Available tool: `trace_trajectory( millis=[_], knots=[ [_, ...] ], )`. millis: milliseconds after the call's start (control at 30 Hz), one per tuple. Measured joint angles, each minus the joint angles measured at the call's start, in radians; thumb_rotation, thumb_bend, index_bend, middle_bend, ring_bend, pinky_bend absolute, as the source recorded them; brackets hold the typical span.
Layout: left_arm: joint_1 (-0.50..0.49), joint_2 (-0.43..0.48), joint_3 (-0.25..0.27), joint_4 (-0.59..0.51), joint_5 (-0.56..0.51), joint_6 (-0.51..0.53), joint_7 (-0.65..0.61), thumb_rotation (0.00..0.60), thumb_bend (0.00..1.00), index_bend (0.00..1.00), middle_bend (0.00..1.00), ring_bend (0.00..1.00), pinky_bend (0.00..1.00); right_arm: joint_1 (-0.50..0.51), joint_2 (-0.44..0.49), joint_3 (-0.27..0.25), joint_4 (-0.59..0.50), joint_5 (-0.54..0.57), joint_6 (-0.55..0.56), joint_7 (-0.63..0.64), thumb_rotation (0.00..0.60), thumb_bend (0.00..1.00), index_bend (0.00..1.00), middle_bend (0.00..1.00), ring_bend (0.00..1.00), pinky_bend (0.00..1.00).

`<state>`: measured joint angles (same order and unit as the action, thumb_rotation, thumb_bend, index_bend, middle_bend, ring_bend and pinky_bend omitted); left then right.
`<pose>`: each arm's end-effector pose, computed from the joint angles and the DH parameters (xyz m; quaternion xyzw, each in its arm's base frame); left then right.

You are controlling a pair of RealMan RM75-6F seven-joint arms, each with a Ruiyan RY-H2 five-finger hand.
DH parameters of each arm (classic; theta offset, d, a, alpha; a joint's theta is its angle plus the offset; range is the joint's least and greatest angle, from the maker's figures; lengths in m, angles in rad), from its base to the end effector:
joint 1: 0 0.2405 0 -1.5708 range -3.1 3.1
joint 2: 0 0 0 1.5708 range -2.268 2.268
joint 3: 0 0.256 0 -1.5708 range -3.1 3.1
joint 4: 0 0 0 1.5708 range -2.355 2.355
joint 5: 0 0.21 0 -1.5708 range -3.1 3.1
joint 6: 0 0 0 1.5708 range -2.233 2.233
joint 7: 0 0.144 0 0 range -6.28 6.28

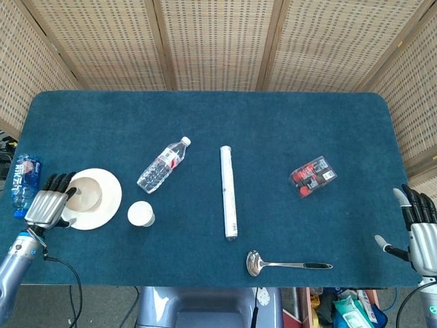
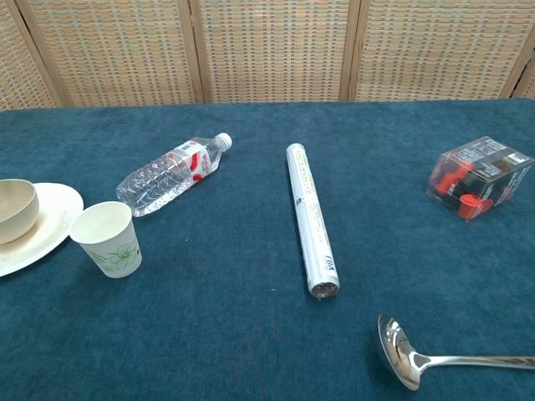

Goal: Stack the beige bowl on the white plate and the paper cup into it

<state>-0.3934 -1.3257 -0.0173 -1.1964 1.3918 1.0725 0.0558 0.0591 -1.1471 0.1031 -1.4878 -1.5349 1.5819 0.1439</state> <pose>-0.3460 0.2830 0.0908 -0.7181 -0.3553 -0.2447 0.5461 -0.3222 -0.1838 0.1805 0.5594 -0.3559 0.4483 0.5995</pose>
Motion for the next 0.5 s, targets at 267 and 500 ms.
trace_trajectory(
  millis=[267, 500],
  knots=[
    [0.016, 0.074, -0.014, -0.125, 0.053, 0.098, -0.105, 0.6, 0.15, 0.34, 0.0, 0.0, 0.0, 0.001, 0.0, -0.001, -0.001, 0.0, -0.002, -0.001, 0.6, 0.14, 0.01, 0.0, 0.0, 0.0],
    [0.021, 0.153, -0.013, -0.295, 0.158, 0.19, -0.056, 0.6, 0.17, 0.41, 0.0, 0.0, 0.0, -0.001, 0.001, -0.001, -0.003, -0.001, 0.001, -0.001, 0.6, 0.14, 0.01, 0.0, 0.0, 0.0]
  ],
)
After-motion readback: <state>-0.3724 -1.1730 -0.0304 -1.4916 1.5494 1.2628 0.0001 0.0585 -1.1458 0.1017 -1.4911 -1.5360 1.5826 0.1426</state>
